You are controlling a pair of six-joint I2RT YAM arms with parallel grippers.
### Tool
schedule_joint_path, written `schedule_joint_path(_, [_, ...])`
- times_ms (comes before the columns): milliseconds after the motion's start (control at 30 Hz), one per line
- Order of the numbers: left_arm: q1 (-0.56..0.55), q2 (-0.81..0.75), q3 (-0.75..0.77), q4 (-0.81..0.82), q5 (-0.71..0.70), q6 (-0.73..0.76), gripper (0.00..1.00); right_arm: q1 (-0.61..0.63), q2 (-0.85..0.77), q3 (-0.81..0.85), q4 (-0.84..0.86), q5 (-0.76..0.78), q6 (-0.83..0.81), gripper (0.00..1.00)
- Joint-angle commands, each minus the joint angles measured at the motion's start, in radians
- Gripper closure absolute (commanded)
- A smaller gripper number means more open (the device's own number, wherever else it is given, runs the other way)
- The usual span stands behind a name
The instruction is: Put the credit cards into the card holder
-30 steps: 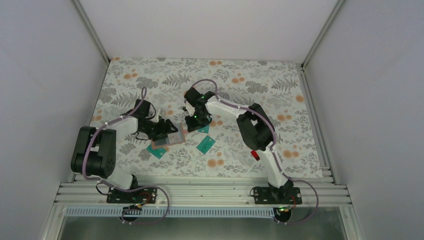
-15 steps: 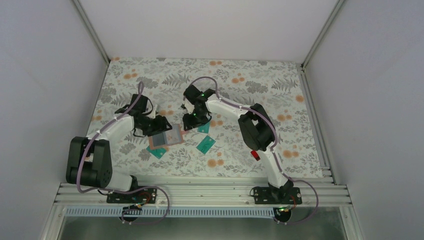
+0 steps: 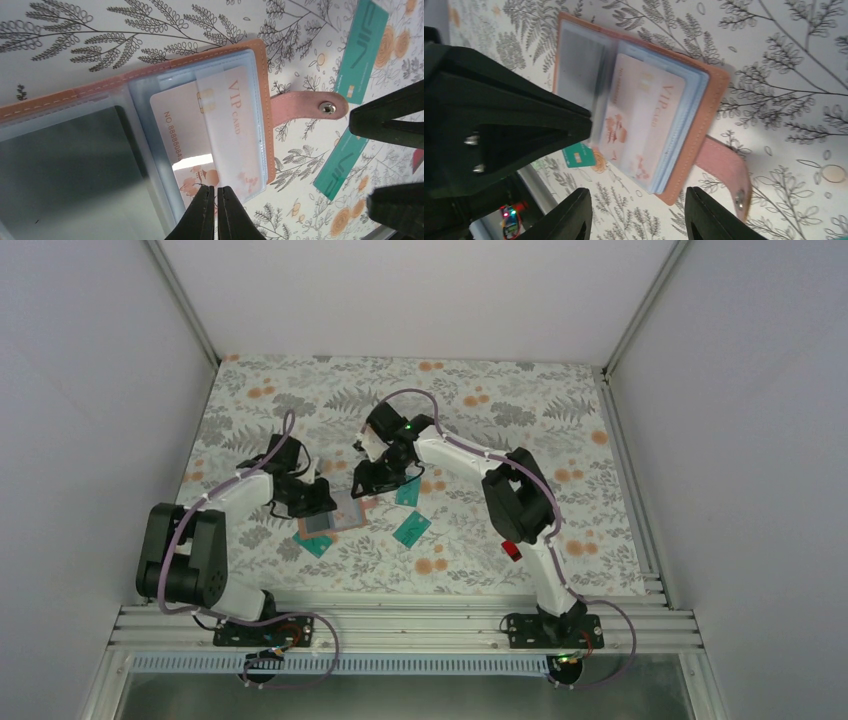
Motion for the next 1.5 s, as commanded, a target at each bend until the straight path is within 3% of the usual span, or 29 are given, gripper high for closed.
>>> schedule_joint_path(0, [-0.019, 0.027, -0.007, 0.03, -0.013, -0.002, 0.97, 0.0, 0.015, 0.003, 0.036, -0.088, 0.015, 0.52])
schedule_joint_path(700, [-0.09, 0.085, 0.0, 0.013, -0.164, -0.058, 0.98, 0.0, 0.136, 0.049, 0.063, -0.178, 0.03, 0.56])
schedule_joint_path(1467, [-0.098, 0.121, -0.011, 0.043, -0.151, -0.061, 0.98, 0.004, 0.172, 0.072, 0.076, -0.236, 0.045, 0.58])
